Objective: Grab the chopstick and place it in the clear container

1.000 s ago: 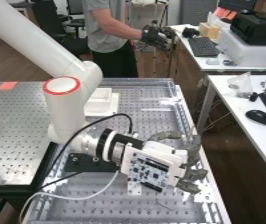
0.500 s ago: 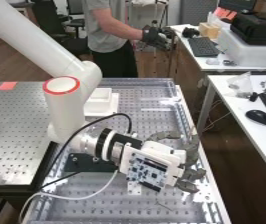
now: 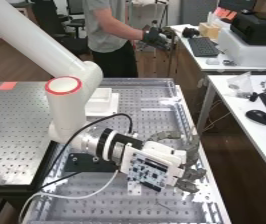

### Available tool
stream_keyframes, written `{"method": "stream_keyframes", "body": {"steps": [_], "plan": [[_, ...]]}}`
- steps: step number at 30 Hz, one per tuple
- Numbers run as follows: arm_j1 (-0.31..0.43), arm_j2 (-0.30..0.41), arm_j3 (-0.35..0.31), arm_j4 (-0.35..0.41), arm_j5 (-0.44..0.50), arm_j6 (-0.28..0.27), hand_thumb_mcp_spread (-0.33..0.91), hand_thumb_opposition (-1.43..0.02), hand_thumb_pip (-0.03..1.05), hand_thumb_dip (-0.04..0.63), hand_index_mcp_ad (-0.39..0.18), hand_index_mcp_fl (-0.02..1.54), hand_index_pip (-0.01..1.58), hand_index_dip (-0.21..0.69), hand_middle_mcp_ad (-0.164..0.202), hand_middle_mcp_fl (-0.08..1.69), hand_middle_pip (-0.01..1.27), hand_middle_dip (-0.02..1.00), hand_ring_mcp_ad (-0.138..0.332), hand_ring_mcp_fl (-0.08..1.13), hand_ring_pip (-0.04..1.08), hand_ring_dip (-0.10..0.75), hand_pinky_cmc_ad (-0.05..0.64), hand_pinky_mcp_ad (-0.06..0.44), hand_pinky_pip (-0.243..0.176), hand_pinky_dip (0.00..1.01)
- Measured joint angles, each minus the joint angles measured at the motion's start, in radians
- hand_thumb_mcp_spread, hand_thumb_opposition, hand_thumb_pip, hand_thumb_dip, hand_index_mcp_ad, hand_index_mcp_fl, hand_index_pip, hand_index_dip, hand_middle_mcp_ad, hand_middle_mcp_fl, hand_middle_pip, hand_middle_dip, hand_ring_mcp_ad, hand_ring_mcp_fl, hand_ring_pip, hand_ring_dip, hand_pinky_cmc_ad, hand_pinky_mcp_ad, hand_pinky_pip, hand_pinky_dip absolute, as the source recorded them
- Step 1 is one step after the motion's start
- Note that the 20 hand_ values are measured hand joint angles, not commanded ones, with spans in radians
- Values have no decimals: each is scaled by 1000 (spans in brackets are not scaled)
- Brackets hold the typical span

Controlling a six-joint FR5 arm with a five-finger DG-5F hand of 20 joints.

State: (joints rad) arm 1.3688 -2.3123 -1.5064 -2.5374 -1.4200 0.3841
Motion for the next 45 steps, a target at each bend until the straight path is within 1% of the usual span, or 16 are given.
{"method": "stream_keyframes", "body": {"steps": [12,15,20,21,22,24,26,30,33,35,37,39,41,42,43,45], "plan": [[-1,-9,7,0,-1,-3,548,-867,511,293,-278,813,607,190,77,897,253,721,94,517,99,394,422,260,-2,138],[0,-15,14,-2,0,-5,548,-867,506,293,-278,822,607,190,75,890,257,721,94,525,99,394,422,264,12,143],[0,-18,18,-6,3,-11,567,-873,494,293,-278,890,613,199,75,937,265,721,86,531,99,394,421,260,9,143],[0,-18,19,-7,3,-11,562,-883,494,293,-278,904,620,188,75,937,265,717,87,543,96,394,417,264,16,138],[1,-19,21,-8,4,-12,593,-902,482,288,-278,941,658,206,75,937,265,721,84,543,96,396,421,264,28,147],[1,-23,28,-11,6,-13,599,-960,433,290,-278,965,702,220,75,929,269,721,86,543,98,398,442,262,28,147],[1,-26,33,-13,9,-16,639,-993,431,290,-283,979,716,234,75,953,279,721,87,590,94,398,442,262,28,145],[0,-29,44,-16,12,-21,674,-1021,422,276,-286,1012,710,239,73,988,281,721,87,593,103,412,449,262,28,141],[-1,-32,51,-18,16,-26,665,-1037,419,269,-288,1042,695,239,75,1004,278,721,86,616,101,408,450,262,28,141],[-1,-32,53,-18,17,-29,661,-1037,419,267,-288,1052,675,253,75,1005,278,721,86,616,103,414,468,265,44,154],[-2,-34,59,-20,18,-33,679,-1051,417,267,-288,1072,658,267,75,1052,288,721,86,618,101,415,466,265,44,154],[-3,-35,65,-21,19,-39,674,-1058,417,267,-288,1073,646,267,75,1140,342,721,84,634,105,415,471,265,44,154],[-2,-35,65,-18,21,-48,696,-1058,417,265,-286,1089,632,278,45,1304,412,735,84,648,101,415,469,265,42,154],[-2,-35,66,-16,22,-51,696,-1058,417,265,-283,1084,616,288,40,1309,426,749,87,651,101,415,476,262,42,152],[-2,-35,66,-14,24,-56,710,-1061,417,265,-281,1100,607,300,40,1330,429,768,84,667,99,415,478,265,54,152],[-1,-35,69,-13,29,-63,707,-1066,417,265,-253,1119,567,304,31,1333,422,766,82,672,106,417,478,265,59,154]]}}
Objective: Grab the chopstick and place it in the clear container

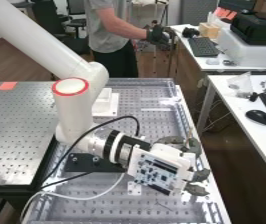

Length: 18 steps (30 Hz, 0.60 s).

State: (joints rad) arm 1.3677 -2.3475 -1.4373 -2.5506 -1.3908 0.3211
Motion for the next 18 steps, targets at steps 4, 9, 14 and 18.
{"method": "stream_keyframes", "body": {"steps": [4,9,14,18], "plan": [[3,2,2,7,15,-13,733,-1084,415,265,-187,1180,503,316,17,1382,400,770,82,733,120,424,478,265,59,154],[4,3,1,9,18,-14,735,-1084,415,265,-164,1223,436,333,14,1421,356,768,86,737,119,424,483,264,58,154],[4,5,4,-4,10,-12,756,-1093,354,269,-152,1237,412,333,14,1318,241,757,84,719,112,422,480,267,58,154],[2,5,6,-13,-1,-11,721,-1089,370,272,-180,1211,415,333,16,1164,192,756,86,646,108,422,480,265,58,154]]}}
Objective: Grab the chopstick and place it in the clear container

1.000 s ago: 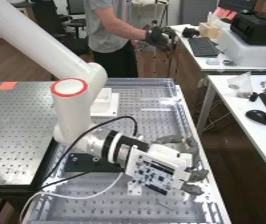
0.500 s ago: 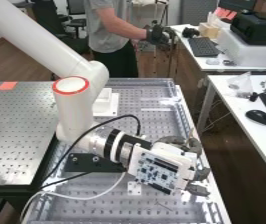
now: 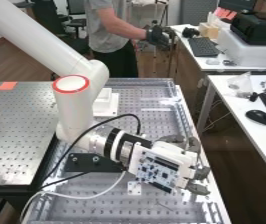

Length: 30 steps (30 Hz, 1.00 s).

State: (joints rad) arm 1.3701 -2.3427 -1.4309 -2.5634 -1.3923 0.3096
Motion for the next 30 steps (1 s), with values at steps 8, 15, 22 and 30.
{"method": "stream_keyframes", "body": {"steps": [8,15,22,30], "plan": [[-1,0,2,-6,-8,-2,620,-1002,417,271,-188,1031,396,314,19,1030,161,745,82,545,106,422,473,265,58,154],[1,5,-9,-2,-14,5,590,-956,464,271,-190,956,398,283,19,995,159,744,82,538,94,422,457,265,58,154],[3,12,-25,8,-19,13,581,-897,476,297,-195,955,398,265,16,970,159,744,86,522,94,422,436,265,59,154],[7,22,-48,21,-18,20,569,-869,489,305,-197,955,401,265,16,976,159,744,86,522,94,422,429,265,58,154]]}}
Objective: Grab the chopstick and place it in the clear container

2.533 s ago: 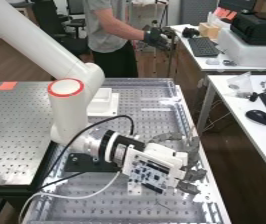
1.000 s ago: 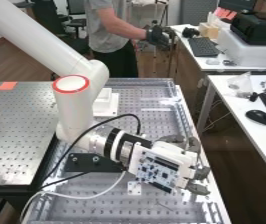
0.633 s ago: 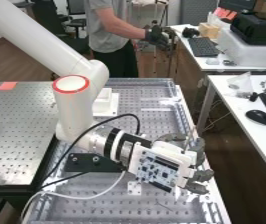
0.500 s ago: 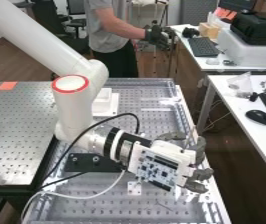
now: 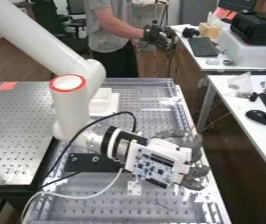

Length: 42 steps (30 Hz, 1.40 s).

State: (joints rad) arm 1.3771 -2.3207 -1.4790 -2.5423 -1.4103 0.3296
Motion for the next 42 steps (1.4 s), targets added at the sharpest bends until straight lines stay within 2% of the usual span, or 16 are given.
{"method": "stream_keyframes", "body": {"steps": [25,29,32,35,39,42], "plan": [[5,13,-34,18,-1,3,569,-869,492,307,-211,974,386,265,16,993,159,744,87,522,93,422,426,265,58,154],[6,13,-34,18,-1,3,576,-867,483,307,-211,1030,393,265,19,997,159,744,86,525,93,422,424,264,58,154],[6,13,-35,19,2,1,595,-956,433,305,-244,1075,452,250,17,1009,159,744,86,539,94,422,422,264,58,154],[7,13,-35,19,10,-2,641,-1037,431,293,-262,1084,469,283,17,1052,159,744,84,559,98,422,426,264,61,154],[7,12,-31,20,16,-10,651,-1037,431,290,-286,1115,468,293,21,1070,159,744,86,579,101,422,426,265,61,154],[7,9,-25,19,22,-16,712,-1037,442,290,-305,1147,471,297,17,1178,209,731,84,614,108,422,433,264,59,154]]}}
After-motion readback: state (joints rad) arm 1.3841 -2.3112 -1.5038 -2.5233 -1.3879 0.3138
